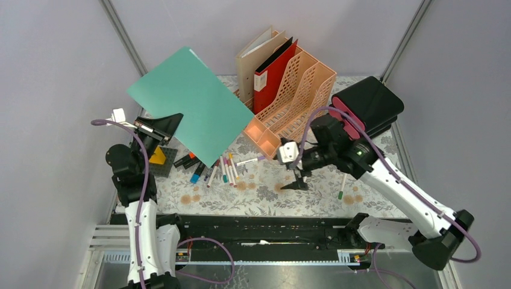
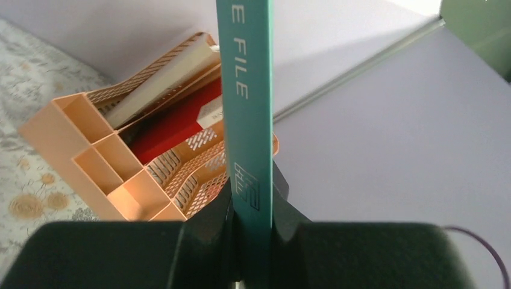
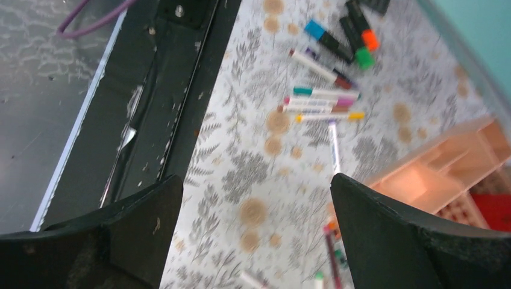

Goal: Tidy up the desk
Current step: Pick up the folder from the corner of the board, then place the folder in the storage box.

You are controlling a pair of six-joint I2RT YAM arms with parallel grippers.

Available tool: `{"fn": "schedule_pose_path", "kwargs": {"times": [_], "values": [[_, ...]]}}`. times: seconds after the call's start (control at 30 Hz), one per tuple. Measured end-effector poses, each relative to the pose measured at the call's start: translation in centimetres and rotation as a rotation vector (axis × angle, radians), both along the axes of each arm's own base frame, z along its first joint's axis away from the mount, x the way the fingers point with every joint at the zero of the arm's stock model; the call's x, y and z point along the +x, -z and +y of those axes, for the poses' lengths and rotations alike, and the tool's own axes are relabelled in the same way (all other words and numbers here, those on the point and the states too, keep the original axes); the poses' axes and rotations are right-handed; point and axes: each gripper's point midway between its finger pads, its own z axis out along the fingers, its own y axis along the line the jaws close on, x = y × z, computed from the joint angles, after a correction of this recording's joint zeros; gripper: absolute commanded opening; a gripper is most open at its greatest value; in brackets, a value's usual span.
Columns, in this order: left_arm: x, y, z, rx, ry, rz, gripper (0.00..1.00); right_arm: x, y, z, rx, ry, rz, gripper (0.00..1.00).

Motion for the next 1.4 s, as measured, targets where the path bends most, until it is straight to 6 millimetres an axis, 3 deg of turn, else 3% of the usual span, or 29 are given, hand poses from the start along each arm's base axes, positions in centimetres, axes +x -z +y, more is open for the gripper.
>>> {"fn": "schedule_pose_path", "kwargs": {"times": [0.23, 0.43, 0.73, 0.9, 1.2, 1.4], "values": [[-2.2, -2.1, -1.9, 0.092, 0.099, -0.208, 0.0, 1.7, 4.0, -6.3, -0.031, 0.177, 0.054, 1.0], [-3.4, -3.5, -4.0, 0.105, 0.196, -0.358, 0.0, 3.0, 5.4, -8.2, -0.07, 0.275, 0.012, 1.0], [-4.5, -3.4, -10.6, 0.177, 0.37, -0.487, 0.0, 6.7, 7.5, -11.3, -0.167, 0.464, -0.029, 1.0], [-2.0, -3.0, -12.9, 0.262, 0.323, -0.529, 0.0, 7.6, 7.9, -12.3, -0.191, 0.515, -0.045, 1.0], [4.4, 0.4, -17.1, 0.458, 0.235, -0.506, 0.0, 8.1, 8.1, -12.9, -0.212, 0.545, -0.058, 1.0], [7.1, -0.1, -17.9, 0.561, 0.154, -0.555, 0.0, 8.1, 8.2, -13.1, -0.217, 0.553, -0.06, 1.0]]}}
